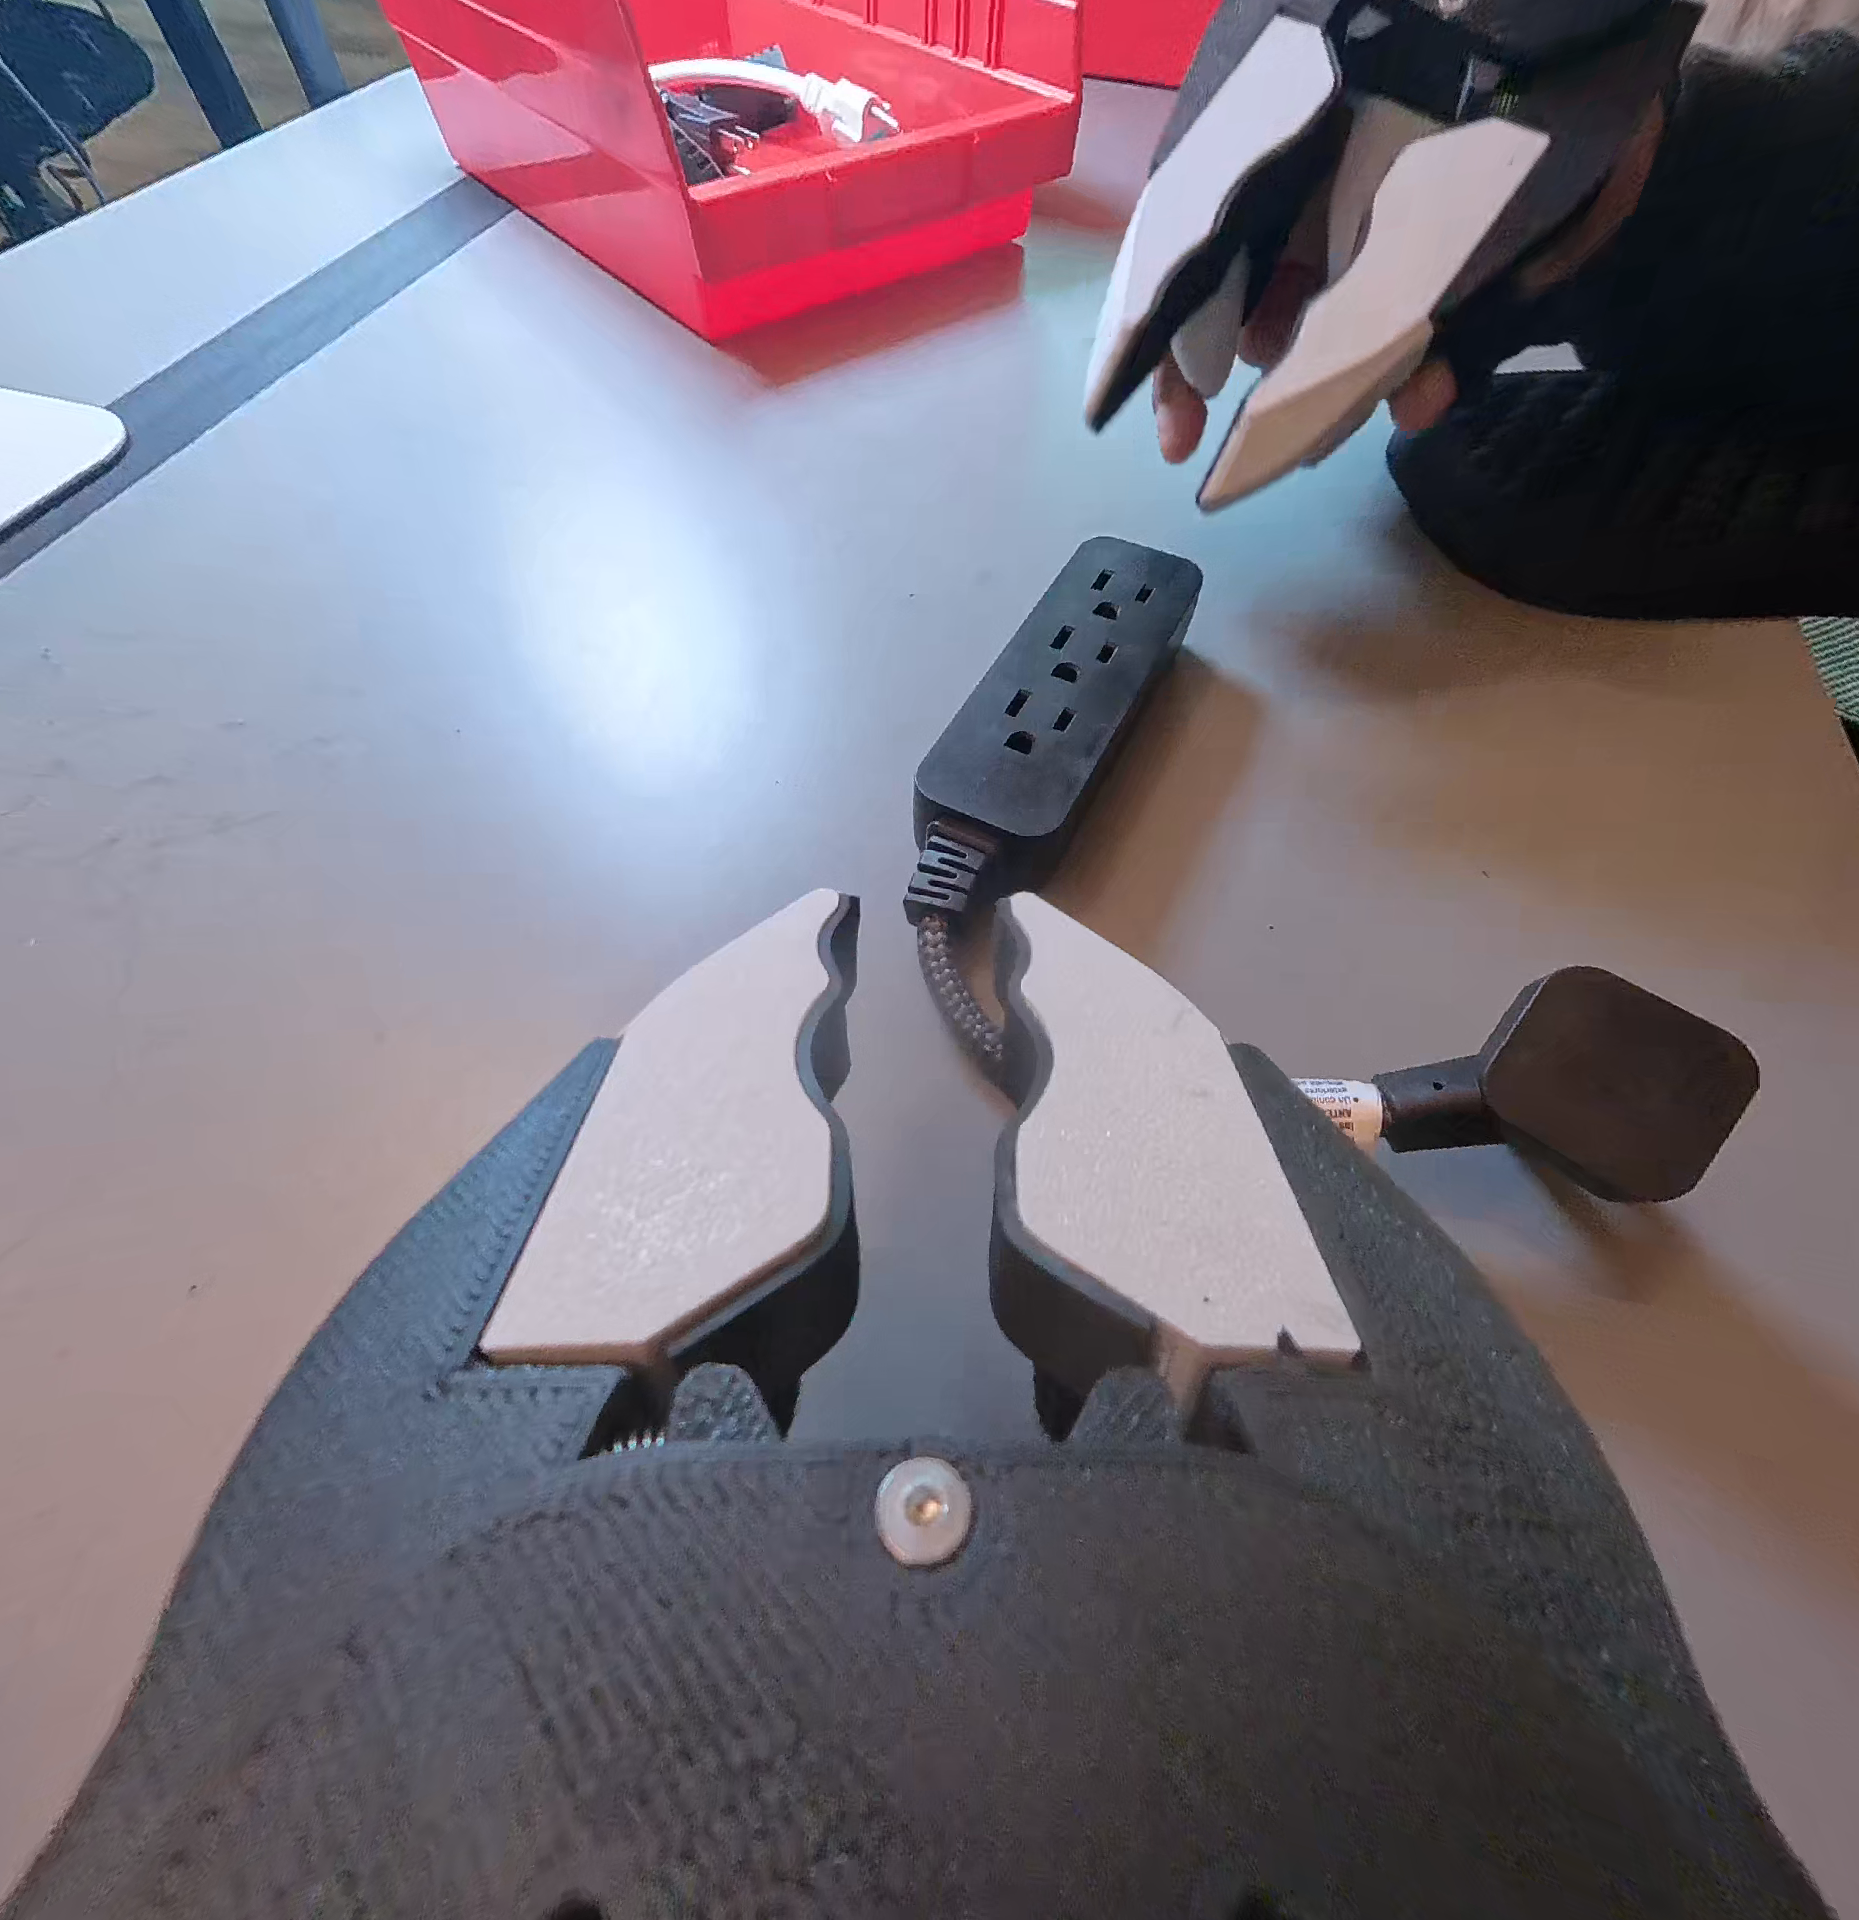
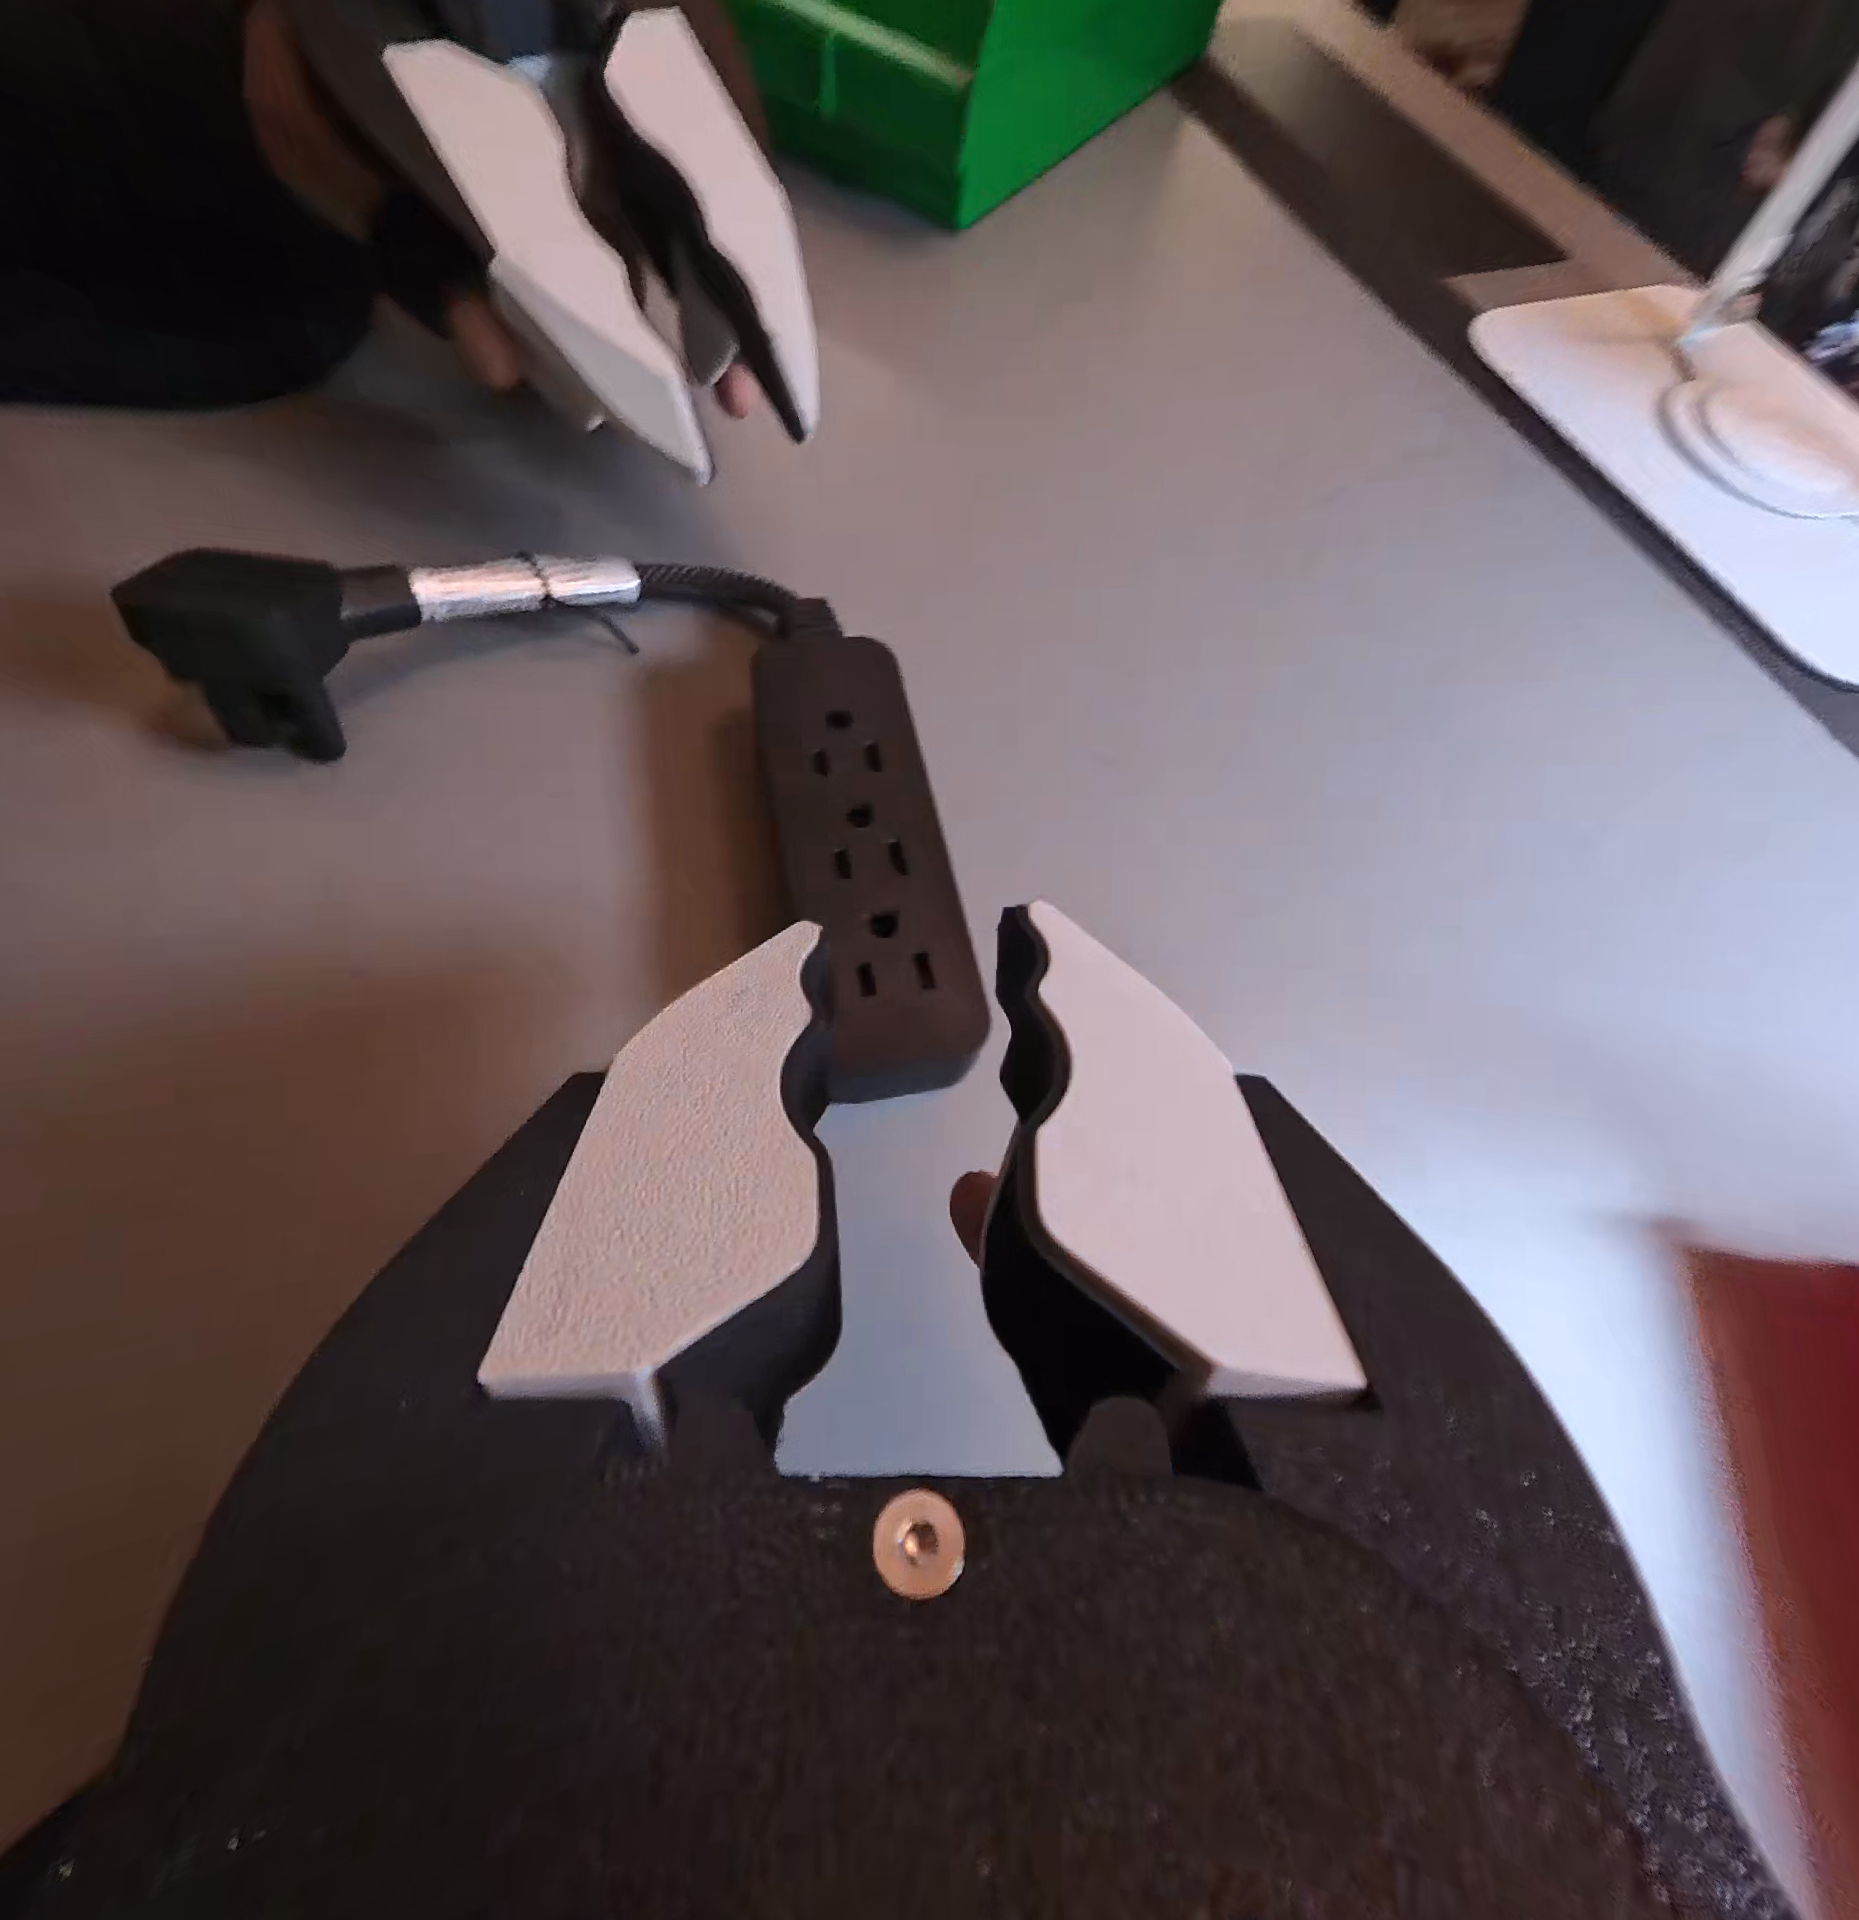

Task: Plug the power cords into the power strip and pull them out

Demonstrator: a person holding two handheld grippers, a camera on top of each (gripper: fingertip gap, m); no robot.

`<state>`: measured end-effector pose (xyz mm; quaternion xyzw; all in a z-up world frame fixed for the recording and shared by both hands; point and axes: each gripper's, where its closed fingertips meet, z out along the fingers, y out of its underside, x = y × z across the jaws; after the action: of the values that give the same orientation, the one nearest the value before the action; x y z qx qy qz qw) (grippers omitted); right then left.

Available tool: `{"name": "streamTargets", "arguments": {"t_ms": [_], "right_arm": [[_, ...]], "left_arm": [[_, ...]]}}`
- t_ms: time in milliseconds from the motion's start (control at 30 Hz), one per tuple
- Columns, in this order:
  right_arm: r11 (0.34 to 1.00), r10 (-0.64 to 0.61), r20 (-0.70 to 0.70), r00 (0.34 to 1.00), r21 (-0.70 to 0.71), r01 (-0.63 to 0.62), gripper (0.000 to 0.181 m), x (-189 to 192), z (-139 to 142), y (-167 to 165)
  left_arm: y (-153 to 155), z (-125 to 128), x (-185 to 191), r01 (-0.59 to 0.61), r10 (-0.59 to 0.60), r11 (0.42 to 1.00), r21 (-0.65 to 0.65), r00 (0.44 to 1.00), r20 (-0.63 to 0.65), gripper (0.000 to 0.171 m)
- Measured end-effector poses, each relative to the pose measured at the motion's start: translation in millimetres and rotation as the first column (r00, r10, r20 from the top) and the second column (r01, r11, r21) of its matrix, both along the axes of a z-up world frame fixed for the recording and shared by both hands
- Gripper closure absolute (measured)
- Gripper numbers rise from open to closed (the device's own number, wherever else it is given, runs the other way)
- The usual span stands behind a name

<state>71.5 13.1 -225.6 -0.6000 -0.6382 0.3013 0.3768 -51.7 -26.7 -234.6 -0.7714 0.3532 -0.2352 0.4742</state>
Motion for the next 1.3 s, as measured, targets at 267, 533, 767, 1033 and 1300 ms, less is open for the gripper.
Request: {"name": "streamTargets", "arguments": {"t_ms": [267,533,767,1033,1300], "right_arm": [[0.998,0.055,0.159,0.986,-0.036,-0.050,0.110,-5.3,-21.9,-9.4],[0.985,0.157,0.336,0.929,-0.117,-0.124,0.122,-19.9,-39.3,-10.3],[0.976,0.216,0.458,0.862,-0.110,-0.186,0.132,-35.2,-53.2,-12.8],[0.985,0.168,0.423,0.890,-0.112,-0.133,0.134,-33.1,-38.1,-6.9],[0.989,-0.149,0.362,0.920,0.073,0.132,0.134,49.0,48.2,60.8]], "left_arm": [[0.4,-1.1,-0.7,-0.006,0.006,1.000,0.003,1.000,-0.011,0.146],[-5.5,2.6,5.1,0.031,-0.031,0.999,0.022,0.999,-0.022,0.147],[-9.5,12.0,6.6,0.047,-0.046,0.997,0.054,0.999,-0.022,0.149],[-10.9,19.5,6.4,0.053,-0.052,0.996,0.075,0.999,-0.013,0.151],[-9.1,16.5,4.6,0.043,-0.042,0.997,0.065,0.999,-0.013,0.154]]}}
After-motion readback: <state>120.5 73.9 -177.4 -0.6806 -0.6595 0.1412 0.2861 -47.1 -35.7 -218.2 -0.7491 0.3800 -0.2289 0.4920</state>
